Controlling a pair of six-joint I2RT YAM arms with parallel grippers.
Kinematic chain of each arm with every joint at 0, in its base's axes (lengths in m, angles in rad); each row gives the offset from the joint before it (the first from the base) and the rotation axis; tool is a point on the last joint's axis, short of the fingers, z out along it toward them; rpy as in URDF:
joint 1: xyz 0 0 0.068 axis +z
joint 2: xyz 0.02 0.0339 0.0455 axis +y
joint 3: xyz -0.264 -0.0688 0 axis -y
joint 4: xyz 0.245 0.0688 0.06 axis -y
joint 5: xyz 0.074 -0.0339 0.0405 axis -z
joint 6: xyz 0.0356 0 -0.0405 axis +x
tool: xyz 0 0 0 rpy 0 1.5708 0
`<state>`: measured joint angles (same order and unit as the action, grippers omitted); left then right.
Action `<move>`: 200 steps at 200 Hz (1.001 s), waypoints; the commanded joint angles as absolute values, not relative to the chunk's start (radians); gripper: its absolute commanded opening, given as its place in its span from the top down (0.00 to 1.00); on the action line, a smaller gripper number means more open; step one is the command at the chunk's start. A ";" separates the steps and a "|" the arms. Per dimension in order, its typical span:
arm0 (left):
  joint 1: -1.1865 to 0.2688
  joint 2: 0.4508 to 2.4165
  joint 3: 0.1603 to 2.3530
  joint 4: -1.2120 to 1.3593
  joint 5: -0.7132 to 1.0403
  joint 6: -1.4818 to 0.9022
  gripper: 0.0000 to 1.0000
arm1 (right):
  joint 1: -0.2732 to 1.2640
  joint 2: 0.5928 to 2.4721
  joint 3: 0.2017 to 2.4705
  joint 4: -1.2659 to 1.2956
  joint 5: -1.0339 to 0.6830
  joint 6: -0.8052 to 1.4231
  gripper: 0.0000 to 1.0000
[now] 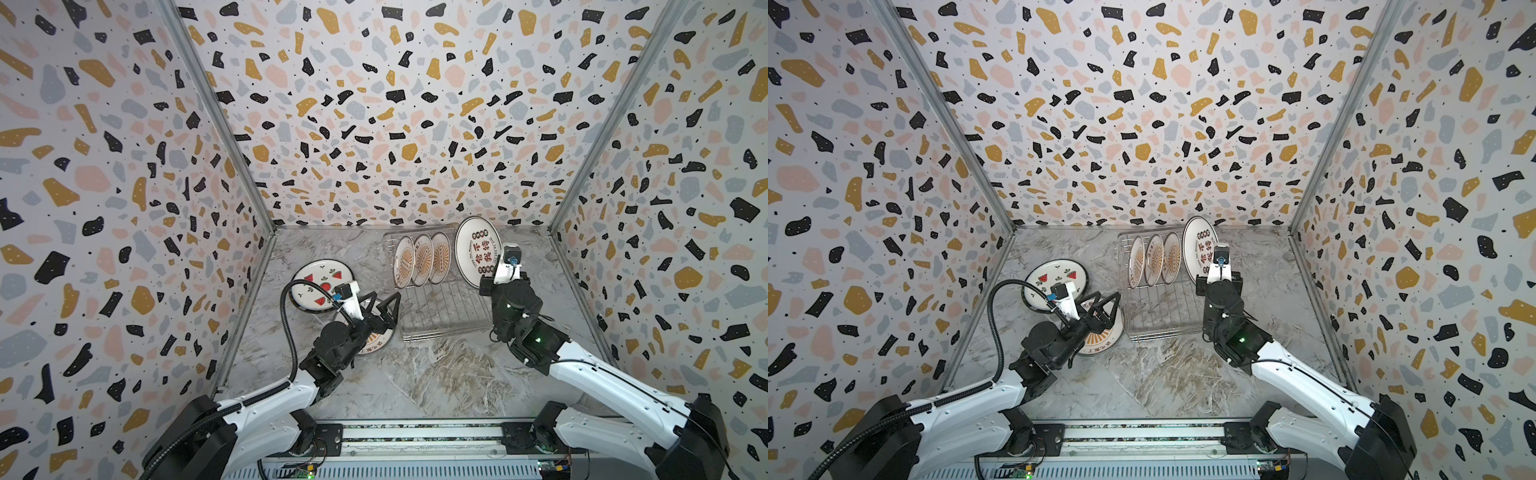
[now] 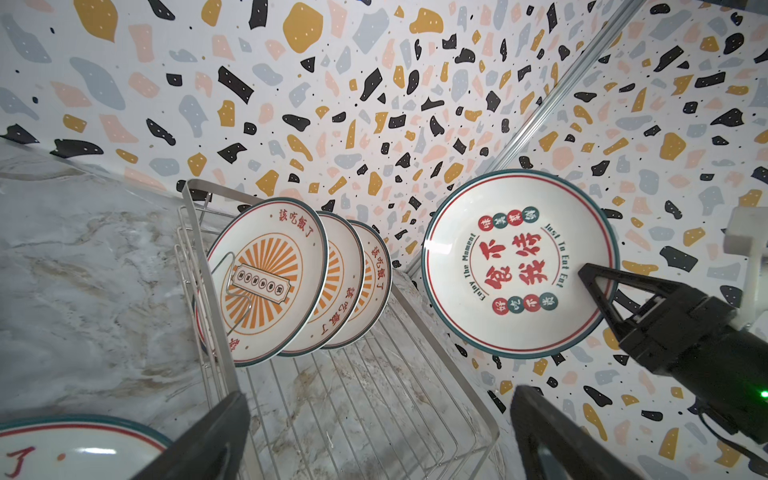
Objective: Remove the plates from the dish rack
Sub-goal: 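Lift the red-text plate up out of the rack with the right gripper, then carry the red-text plate toward the left gripper and grip its rim with left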
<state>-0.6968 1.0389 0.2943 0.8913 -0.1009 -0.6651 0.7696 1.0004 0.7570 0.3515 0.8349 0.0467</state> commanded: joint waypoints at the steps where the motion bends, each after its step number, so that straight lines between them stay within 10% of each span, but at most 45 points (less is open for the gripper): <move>1: -0.699 1.026 0.282 0.952 -0.037 -0.650 0.00 | 0.773 0.918 0.745 0.411 0.663 0.134 1.00; 137: -0.603 0.981 0.128 1.134 0.082 -0.732 0.01 | 0.758 0.994 0.645 0.592 -0.080 0.385 1.00; 200: -0.602 0.968 0.115 1.109 0.110 -0.768 0.49 | 0.719 1.052 0.595 0.711 -0.234 0.466 1.00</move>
